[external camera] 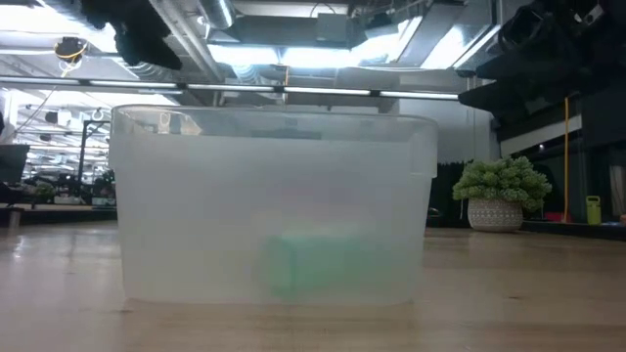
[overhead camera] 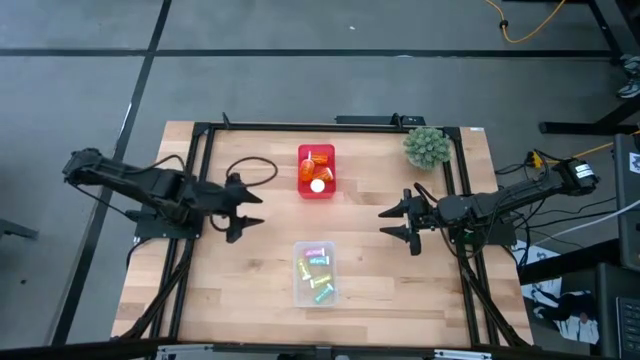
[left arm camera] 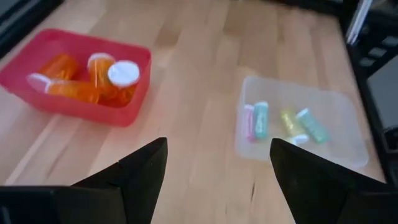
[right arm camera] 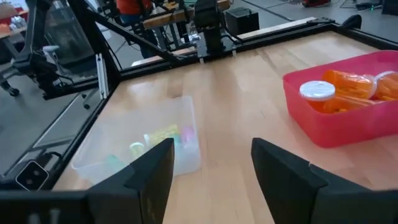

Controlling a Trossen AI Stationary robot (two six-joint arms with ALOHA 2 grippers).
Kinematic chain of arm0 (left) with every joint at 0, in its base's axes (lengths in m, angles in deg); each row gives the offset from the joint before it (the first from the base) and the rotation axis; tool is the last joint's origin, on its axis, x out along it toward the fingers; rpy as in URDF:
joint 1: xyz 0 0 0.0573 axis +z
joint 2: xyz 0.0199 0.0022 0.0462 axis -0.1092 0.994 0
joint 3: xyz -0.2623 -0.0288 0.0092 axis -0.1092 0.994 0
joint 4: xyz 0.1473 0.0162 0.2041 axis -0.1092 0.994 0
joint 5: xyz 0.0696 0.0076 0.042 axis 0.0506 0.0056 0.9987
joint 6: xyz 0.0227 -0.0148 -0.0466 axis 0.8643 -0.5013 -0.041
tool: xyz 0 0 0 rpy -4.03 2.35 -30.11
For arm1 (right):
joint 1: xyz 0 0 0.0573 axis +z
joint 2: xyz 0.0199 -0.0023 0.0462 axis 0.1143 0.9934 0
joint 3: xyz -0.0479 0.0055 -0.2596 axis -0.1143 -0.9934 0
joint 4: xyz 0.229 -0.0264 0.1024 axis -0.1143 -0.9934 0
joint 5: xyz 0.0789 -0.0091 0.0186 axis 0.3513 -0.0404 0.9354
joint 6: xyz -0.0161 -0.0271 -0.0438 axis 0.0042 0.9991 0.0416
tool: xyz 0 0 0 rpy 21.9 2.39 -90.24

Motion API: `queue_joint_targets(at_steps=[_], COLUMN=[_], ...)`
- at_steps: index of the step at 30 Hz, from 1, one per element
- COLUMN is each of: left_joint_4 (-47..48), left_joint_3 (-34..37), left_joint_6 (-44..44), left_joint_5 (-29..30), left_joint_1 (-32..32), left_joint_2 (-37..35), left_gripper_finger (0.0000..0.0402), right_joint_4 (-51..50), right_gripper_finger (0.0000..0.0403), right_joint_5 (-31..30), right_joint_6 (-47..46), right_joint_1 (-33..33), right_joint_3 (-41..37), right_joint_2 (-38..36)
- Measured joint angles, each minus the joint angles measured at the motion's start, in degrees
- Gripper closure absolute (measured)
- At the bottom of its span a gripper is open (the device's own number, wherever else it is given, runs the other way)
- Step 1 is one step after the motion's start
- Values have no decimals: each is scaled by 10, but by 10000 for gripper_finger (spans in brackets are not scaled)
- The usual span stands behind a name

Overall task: Pick and place medicine bottles into bin by pill shape (circle, oval)
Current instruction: Return to Home Position

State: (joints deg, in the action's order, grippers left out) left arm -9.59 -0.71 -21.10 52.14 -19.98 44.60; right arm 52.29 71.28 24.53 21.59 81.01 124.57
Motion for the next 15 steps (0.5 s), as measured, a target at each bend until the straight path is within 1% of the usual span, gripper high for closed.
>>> queue_joint_targets(at_steps=[5,10,12,15], left_joint_4=[-73,-158,-180,-184], left_joint_3=[74,148,167,184], left_joint_6=[2,41,56,62], left_joint_5=[0,0,-2,-6], left_joint_1=[-12,-14,-14,-14], left_joint_2=[-78,-163,-198,-243], left_gripper_finger=[124,124,124,124], right_joint_4=[-2,-6,-7,-7], right_gripper_finger=[186,186,186,186], right_joint_5=[0,0,0,0], right_joint_6=[4,6,8,18], right_joint_1=[0,0,-2,-9], right_joint_3=[0,0,0,0], right_joint_2=[0,0,0,0])
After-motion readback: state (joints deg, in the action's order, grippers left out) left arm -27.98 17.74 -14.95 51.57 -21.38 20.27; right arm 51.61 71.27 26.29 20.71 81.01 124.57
